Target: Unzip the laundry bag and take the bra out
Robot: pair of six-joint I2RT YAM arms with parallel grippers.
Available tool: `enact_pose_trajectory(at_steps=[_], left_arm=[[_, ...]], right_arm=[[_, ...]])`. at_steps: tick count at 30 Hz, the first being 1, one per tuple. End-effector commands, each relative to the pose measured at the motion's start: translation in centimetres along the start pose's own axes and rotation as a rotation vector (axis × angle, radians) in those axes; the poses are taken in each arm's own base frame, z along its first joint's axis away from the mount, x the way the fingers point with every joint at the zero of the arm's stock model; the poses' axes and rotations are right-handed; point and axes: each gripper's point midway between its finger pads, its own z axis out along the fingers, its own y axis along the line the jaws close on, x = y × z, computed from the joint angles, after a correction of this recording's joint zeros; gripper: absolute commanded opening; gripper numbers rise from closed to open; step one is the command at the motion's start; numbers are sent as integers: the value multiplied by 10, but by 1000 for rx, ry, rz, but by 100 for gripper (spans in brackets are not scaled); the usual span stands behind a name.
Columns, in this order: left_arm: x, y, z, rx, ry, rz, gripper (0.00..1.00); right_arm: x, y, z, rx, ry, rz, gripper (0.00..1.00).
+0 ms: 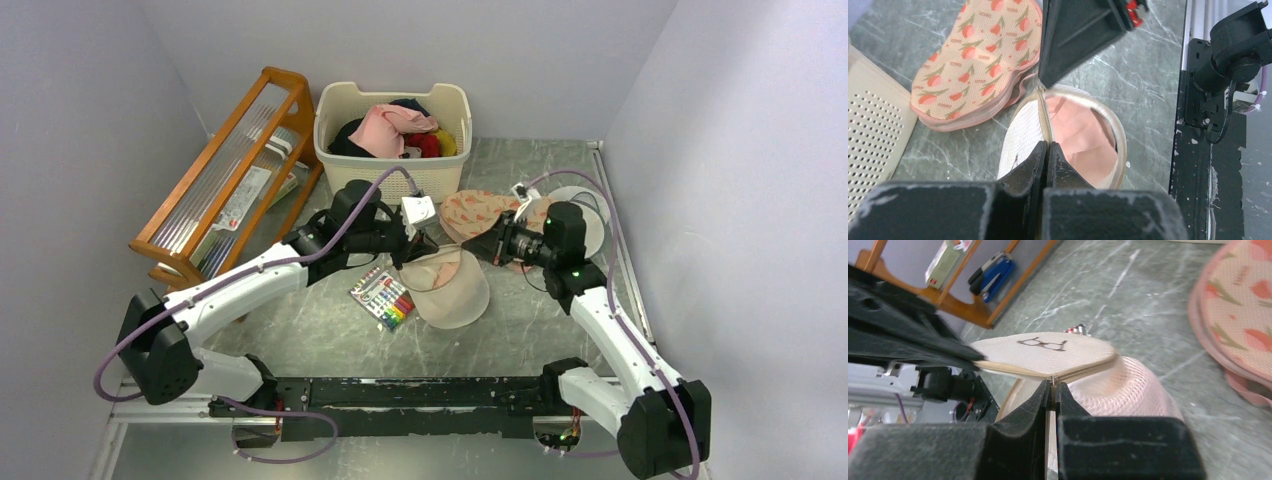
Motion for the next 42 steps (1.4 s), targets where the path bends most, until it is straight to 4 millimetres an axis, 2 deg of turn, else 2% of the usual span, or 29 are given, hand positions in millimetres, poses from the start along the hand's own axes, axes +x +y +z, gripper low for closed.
enact_pose_trajectory(at_steps=[1,3,5,8,14,15,18,21,25,29,32,35,39,42], left_arm=[[-29,6,-19,-69,-104,81,7],[-34,5,-24,-80,-127,95,7],[-37,6,-28,-94,-138,104,7],[-36,9,-27,-110,-132,101,7],[-27,13,-17,-106,-84,61,8],[-25,13,-16,-101,-74,55,12],[-20,15,-11,-99,-54,39,32],[-15,14,-7,-88,-48,27,47],[-10,4,0,-29,-37,19,56],[-5,-4,6,0,-23,21,58],[-2,-9,10,10,-11,27,57],[-1,-8,11,3,0,31,48],[-4,1,8,-52,11,33,21],[-9,5,2,-82,5,51,12]], right_arm=[[-8,-32,-15,45,-62,103,0],[-5,-51,-20,69,-66,152,0],[2,-61,-20,86,-44,179,0],[4,-57,-18,40,-37,182,0],[-8,-38,-22,-15,-51,127,0],[-9,-34,-22,-24,-50,119,0],[-12,-24,-22,-48,-46,108,0],[-11,-11,-19,-79,-30,104,0],[-11,4,-17,-96,-20,83,0],[-12,20,-11,-126,-16,70,0],[-9,35,-3,-150,4,51,0],[-9,46,2,-171,20,26,0],[-11,49,2,-175,24,7,0],[-7,48,2,-180,43,4,0]])
